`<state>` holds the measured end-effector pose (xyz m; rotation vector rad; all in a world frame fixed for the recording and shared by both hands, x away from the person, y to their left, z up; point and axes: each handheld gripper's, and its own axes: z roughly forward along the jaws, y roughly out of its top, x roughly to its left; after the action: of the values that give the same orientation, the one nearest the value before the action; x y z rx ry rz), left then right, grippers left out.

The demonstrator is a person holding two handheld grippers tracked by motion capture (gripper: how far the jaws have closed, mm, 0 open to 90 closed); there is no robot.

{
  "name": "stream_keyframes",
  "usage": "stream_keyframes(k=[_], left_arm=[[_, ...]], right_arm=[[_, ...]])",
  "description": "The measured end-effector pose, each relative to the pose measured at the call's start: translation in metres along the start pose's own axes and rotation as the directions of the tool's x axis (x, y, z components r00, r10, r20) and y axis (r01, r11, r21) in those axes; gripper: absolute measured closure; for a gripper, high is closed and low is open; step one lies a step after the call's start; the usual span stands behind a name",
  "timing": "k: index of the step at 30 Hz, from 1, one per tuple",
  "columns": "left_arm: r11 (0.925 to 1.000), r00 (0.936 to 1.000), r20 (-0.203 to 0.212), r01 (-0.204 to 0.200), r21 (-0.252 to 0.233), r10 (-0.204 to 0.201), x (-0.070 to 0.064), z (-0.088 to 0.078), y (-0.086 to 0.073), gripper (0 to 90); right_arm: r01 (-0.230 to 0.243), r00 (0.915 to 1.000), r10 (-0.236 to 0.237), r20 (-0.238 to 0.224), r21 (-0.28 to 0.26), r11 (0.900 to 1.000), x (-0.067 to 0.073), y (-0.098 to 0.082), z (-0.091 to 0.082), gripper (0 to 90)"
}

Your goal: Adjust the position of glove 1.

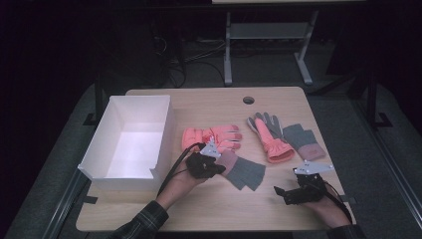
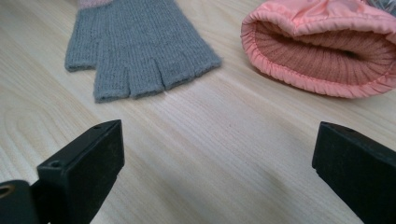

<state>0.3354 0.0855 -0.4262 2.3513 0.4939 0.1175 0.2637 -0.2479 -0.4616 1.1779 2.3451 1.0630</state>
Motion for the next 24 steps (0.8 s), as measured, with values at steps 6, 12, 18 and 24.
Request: stream_keyframes(k=[6, 12, 18, 24], left_arm=[[1.0, 0.9999, -0.012, 0.009, 0.003, -0.009, 0.012, 0.008, 0.005, 89.7], [0.9993, 0.9993, -0.033, 0.02, 0.032, -0.018, 0.02, 0.018, -0.001, 89.7], [0.9975, 0.9984, -0.014, 0.056, 0.043, -0.056, 0.023, 0.027, -0.006, 89.8], [0.9968, 0.9995, 0.014, 0.028, 0.075, -0.03, 0.02, 0.023, -0.007, 89.8]], right_arm=[[-0.002, 1.0, 0.002, 0.006, 0.002, 1.0, -0.001, 0.0, 0.0, 2.1], [0.008, 1.0, -0.008, 0.005, 0.002, 1.0, 0.0, 0.001, 0.002, 2.1], [0.003, 0.9999, -0.003, 0.014, 0.001, 1.0, 0.0, 0.001, 0.002, 2.1], [0.011, 0.9998, -0.011, 0.013, 0.005, 1.0, 0.0, 0.001, 0.002, 2.1]])
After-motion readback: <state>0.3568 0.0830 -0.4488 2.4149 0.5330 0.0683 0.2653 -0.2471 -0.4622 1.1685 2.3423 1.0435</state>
